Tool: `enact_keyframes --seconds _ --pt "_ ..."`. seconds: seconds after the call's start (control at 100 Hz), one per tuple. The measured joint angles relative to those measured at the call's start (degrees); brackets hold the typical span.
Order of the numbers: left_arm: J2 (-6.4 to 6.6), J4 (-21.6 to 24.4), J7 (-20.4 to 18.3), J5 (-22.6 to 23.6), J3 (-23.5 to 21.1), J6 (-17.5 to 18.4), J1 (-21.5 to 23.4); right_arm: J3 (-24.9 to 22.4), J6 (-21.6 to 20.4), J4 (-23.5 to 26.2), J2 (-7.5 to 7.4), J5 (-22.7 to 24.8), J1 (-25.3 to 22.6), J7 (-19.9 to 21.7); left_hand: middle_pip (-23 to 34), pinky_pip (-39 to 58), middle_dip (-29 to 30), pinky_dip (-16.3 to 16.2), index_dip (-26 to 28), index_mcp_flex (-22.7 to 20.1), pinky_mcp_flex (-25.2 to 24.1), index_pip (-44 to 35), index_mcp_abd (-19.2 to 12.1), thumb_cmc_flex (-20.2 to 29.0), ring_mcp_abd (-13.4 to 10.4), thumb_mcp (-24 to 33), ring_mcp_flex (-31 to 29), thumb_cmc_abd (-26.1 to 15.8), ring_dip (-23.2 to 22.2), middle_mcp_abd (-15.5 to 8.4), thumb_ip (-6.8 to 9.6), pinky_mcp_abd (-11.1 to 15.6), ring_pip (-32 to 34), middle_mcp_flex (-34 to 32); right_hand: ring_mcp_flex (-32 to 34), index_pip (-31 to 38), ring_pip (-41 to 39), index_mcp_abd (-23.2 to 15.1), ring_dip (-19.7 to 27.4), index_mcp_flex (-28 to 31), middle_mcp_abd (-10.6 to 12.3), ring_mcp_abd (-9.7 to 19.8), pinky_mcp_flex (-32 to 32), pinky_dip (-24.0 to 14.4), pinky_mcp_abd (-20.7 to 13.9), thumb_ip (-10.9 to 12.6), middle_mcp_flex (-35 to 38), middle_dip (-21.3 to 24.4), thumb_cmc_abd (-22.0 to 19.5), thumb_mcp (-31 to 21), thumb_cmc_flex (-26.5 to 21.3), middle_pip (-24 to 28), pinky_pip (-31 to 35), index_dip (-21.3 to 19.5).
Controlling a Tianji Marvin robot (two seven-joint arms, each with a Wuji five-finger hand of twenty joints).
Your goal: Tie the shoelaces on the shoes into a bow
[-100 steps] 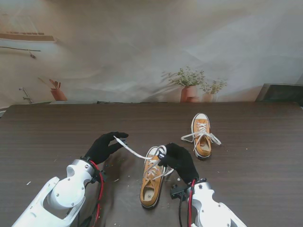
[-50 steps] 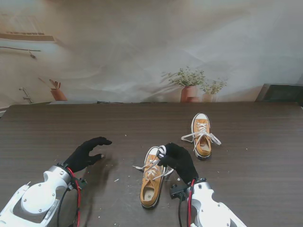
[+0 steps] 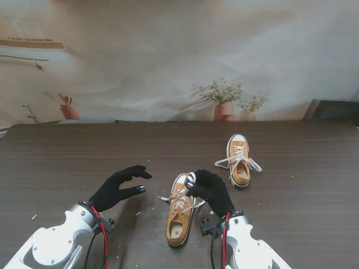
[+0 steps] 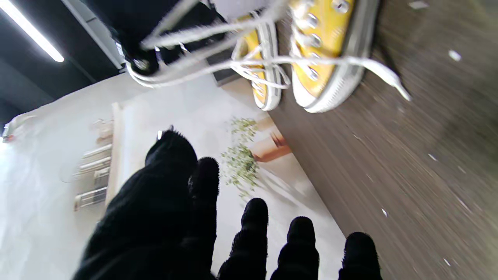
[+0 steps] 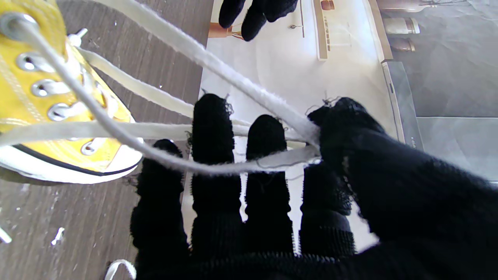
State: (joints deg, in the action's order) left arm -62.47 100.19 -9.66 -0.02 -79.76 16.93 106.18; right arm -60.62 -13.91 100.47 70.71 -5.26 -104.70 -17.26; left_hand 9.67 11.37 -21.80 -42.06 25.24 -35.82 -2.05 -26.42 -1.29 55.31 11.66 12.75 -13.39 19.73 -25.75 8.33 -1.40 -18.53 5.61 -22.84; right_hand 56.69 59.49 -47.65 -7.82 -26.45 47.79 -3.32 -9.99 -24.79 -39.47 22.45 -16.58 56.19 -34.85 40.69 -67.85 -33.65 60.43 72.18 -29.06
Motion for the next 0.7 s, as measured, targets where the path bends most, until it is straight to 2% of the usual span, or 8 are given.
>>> enact_keyframes --seconds 0.13,0.23,0.29,0.35,0.56,0.7 --pt "-0.2 1.48 2.0 -0.2 3.1 0.68 0.38 0.36 -0.47 -0.01 -0.05 1.04 0.0 -0.04 1.68 0.07 0.0 0.0 1.75 -1.17 1.01 -8.36 -0.07 4.08 0.51 -0.68 -0.9 1.66 0.0 0.0 0.14 -0.07 0.0 -1.71 0.0 0.0 0.0 -0.01 0.0 0.0 0.0 0.0 0.0 0.0 0.0 0.0 0.0 0.0 0.0 0.0 0.0 0.0 -0.01 0.0" --pt "-0.33 2.06 2.12 0.9 5.0 1.61 0.3 0.57 -0.77 -0.09 -0.05 1.68 0.03 -0.02 1.68 0.15 0.0 0.0 1.75 -1.02 1.35 -8.36 -0.07 4.08 0.51 -0.68 -0.92 1.66 0.0 0.0 0.14 -0.07 0.0 -1.72 0.0 0.0 0.0 -0.01 0.0 0.0 0.0 0.0 0.0 0.0 0.0 0.0 0.0 0.0 0.0 0.0 0.0 0.0 -0.01 0.0" --pt "-0.3 1.98 2.59 4.2 6.31 3.05 -0.15 0.64 -0.9 -0.13 -0.06 1.82 0.04 0.02 2.41 0.21 0.0 0.0 1.0 -0.99 1.51 -7.79 -0.07 3.93 0.51 -0.68 -0.98 1.66 -0.29 0.0 0.15 -0.07 0.59 -1.72 0.0 0.0 0.01 -0.01 0.0 0.0 0.0 0.0 0.0 0.0 0.0 0.0 0.0 0.0 0.0 0.0 0.0 0.0 -0.01 0.0" --pt "-0.29 1.74 5.02 7.28 8.17 3.87 -0.85 0.73 -1.06 -0.15 -0.08 1.92 0.04 0.08 3.13 0.26 0.0 0.0 0.13 -0.99 1.75 -6.11 -0.07 2.74 0.52 2.02 -1.5 2.33 -0.62 0.0 0.14 -0.07 0.67 -1.72 0.0 0.0 0.01 -0.01 0.0 0.0 0.0 0.0 0.03 0.01 0.0 0.0 0.0 0.0 0.0 0.0 0.0 0.0 -0.01 0.0" --pt "-1.5 1.51 10.76 7.53 11.96 2.73 -2.45 1.07 -1.87 -0.17 -0.23 2.93 0.04 0.25 3.92 1.04 0.0 0.0 -0.59 -0.99 2.87 -5.04 -0.07 1.53 1.12 3.43 -1.56 2.41 -0.81 0.0 -0.33 -0.2 1.75 -1.72 0.0 0.0 0.02 -0.02 0.0 0.0 0.0 -0.01 0.05 0.01 0.0 0.0 0.0 0.0 0.0 0.0 0.0 0.0 -0.01 0.0" --pt "-2.7 0.84 15.65 10.63 13.62 1.97 -3.44 1.2 -2.23 -0.17 -0.33 3.22 0.04 0.48 5.21 1.2 -0.15 -0.68 -1.23 -0.99 3.67 -5.01 -0.05 1.53 1.45 5.52 -1.58 3.1 -1.55 0.0 -0.33 -0.89 2.91 -2.11 0.0 0.0 0.04 -0.05 0.0 0.0 0.0 -0.01 0.07 0.01 0.01 0.0 0.0 0.0 0.0 0.0 0.0 0.0 -0.02 0.0"
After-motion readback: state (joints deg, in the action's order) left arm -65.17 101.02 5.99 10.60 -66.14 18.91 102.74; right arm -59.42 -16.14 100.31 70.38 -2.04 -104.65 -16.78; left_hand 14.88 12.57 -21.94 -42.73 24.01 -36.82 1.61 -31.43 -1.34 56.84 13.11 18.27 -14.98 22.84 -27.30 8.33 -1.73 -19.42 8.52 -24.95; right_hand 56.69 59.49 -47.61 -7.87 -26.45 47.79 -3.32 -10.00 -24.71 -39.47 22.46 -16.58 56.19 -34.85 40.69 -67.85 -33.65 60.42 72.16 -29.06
